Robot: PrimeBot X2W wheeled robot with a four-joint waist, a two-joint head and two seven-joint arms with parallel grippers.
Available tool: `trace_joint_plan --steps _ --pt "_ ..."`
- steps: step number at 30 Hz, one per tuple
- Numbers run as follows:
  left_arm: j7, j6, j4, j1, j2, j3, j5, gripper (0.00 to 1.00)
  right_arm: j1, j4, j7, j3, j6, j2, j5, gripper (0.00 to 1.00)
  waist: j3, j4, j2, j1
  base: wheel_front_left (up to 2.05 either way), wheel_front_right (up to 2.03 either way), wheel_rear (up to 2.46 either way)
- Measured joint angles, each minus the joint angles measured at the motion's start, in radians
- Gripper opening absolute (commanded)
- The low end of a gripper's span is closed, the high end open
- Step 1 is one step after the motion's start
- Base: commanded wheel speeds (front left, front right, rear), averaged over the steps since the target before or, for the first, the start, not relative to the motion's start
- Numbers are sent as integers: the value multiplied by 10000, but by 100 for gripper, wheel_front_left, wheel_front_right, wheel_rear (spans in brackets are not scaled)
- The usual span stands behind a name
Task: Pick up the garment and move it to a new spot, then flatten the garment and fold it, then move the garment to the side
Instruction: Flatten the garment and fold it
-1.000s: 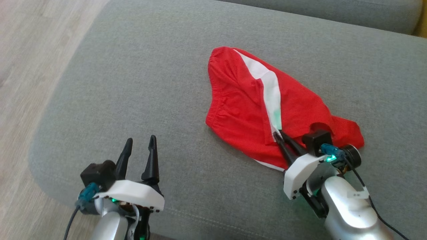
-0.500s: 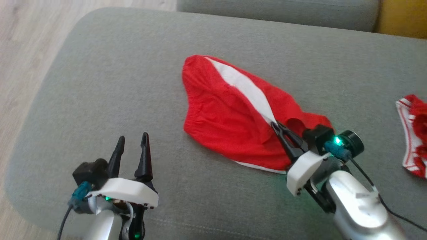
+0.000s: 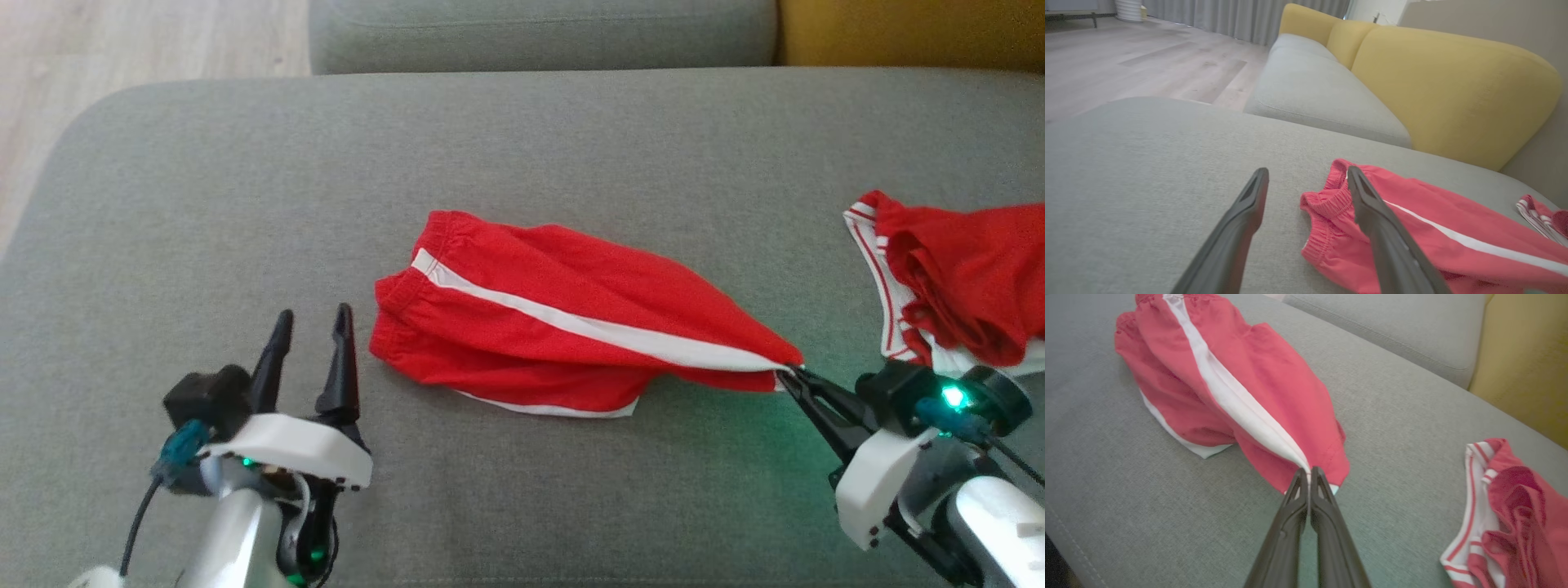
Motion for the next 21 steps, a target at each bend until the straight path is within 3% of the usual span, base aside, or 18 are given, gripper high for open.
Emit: trace_joint_plan --steps 6,11,21 --pt "299 -495 809 -616 0 -347 -36 100 11 -54 -121 -128 0 111 -259 0 319 -206 0 0 0 0 0" --pt "1237 -698 1423 -1567 69 -447 -368 100 10 215 -360 151 0 426 -495 0 575 -387 0 0 0 0 0" --pt "3049 -905 2573 -3229 999 -1014 -119 100 -447 673 -807 623 0 798 -512 0 923 -933 0 0 0 0 0"
